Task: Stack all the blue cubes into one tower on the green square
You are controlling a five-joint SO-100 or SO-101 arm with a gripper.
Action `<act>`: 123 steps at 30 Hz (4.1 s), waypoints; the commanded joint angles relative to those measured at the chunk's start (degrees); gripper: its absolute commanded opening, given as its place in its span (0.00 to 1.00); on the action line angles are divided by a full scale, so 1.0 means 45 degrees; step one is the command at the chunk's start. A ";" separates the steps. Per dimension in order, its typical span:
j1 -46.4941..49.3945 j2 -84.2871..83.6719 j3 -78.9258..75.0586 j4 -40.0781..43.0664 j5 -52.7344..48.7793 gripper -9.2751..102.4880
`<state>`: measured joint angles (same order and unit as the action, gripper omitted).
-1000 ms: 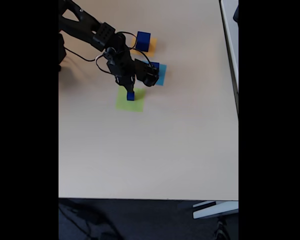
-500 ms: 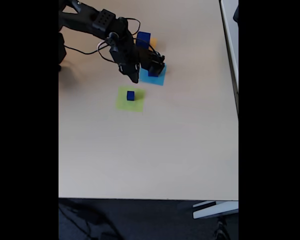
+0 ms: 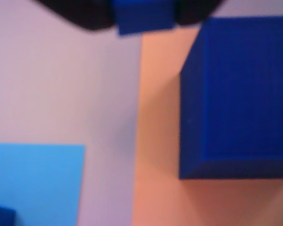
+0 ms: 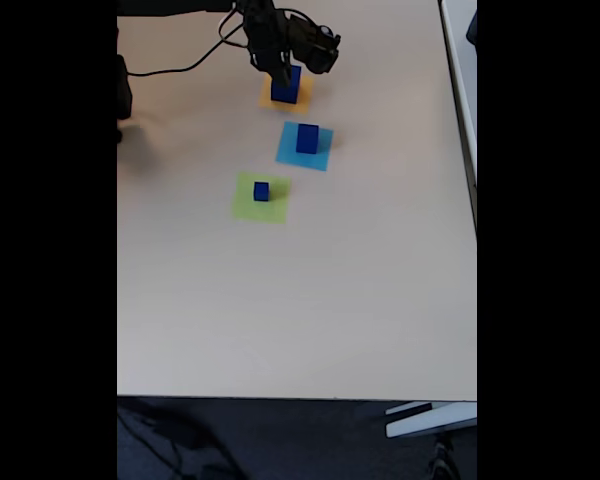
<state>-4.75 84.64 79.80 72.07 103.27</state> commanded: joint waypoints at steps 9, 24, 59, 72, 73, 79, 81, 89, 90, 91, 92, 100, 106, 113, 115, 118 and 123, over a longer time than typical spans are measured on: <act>-0.1855 -0.2246 -0.2344 -0.0059 0.1582 0.08; -0.1777 -0.3613 -0.3398 -0.0020 0.1289 0.08; -0.1504 -0.3730 -0.3027 -0.0078 0.1133 0.12; -0.1523 -0.3730 -0.2832 -0.0078 0.1191 0.17; -0.1543 -0.3730 -0.2813 -0.0098 0.1191 0.19; -0.1445 -0.3281 -0.2500 -0.0781 0.0488 0.24; -0.1348 -0.3086 -0.2500 -0.1270 -0.0059 0.25; -0.0957 -0.2363 -0.3320 -0.2383 -0.2266 0.29; -0.0898 -0.2148 -0.3320 -0.2480 -0.2363 0.29; -0.0820 -0.1973 -0.3359 -0.2480 -0.2480 0.30; -0.0742 -0.1816 -0.3457 -0.2500 -0.2734 0.30; 0.0449 -0.0781 -0.3535 -0.1504 -0.3984 0.35; 0.2090 0.0215 -0.3145 -0.0449 -0.5488 0.35; 0.3828 0.0566 -0.2227 -0.0449 -0.6680 0.34; 0.4121 0.0469 -0.1797 -0.0664 -0.6836 0.34; 0.4531 0.0371 -0.0957 -0.1133 -0.7129 0.33; 0.5098 0.0059 0.0234 -0.2051 -0.7598 0.32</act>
<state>17.05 82.53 80.24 65.39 70.22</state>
